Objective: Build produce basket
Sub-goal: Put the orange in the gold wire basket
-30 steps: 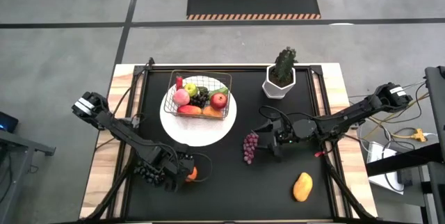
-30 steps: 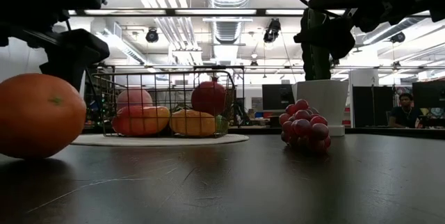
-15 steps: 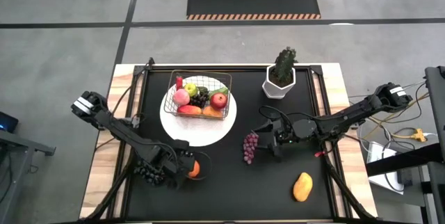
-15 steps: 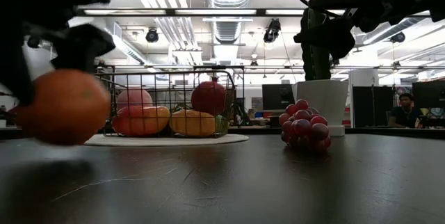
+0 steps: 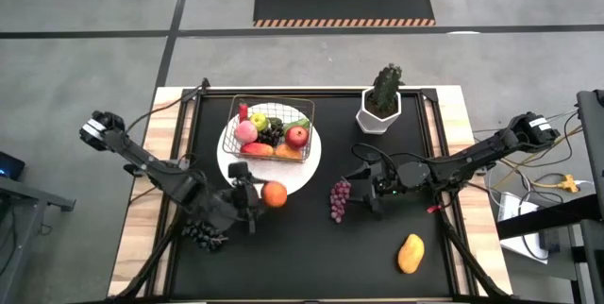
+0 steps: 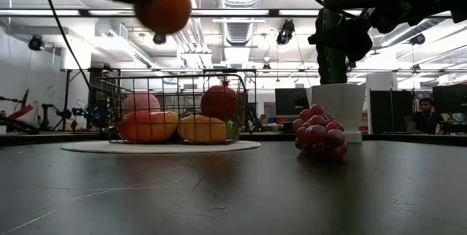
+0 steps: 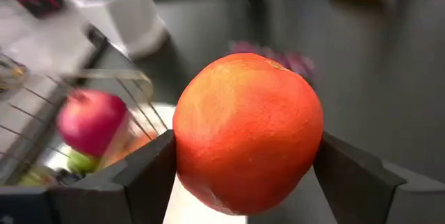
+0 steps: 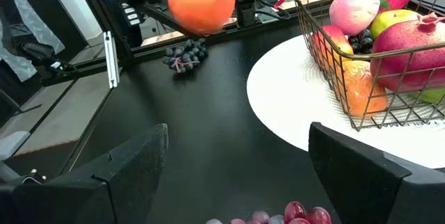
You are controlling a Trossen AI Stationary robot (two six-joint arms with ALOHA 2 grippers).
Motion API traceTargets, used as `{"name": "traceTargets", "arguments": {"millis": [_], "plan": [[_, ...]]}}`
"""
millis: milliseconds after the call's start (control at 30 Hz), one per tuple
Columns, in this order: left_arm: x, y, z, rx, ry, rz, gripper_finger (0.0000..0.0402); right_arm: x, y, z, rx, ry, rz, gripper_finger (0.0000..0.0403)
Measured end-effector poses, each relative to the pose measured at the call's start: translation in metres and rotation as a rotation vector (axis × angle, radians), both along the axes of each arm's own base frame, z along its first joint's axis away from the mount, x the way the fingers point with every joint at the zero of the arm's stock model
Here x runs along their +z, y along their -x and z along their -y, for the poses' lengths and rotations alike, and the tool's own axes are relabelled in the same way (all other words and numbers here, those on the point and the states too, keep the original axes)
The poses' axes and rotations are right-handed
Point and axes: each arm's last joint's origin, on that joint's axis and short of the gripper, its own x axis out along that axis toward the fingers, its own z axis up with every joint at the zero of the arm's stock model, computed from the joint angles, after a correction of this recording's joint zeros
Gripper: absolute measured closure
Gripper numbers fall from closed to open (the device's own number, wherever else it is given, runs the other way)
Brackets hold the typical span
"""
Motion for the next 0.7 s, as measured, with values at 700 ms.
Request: {"name": "traceTargets", "arguments": {"millis": [700], "plan": [[-0.009,-0.017,-0.098,0.476,0.039,0.255,0.0120,0.000,0.000,0.000,0.000,0.002,0.003,0.0074]]}}
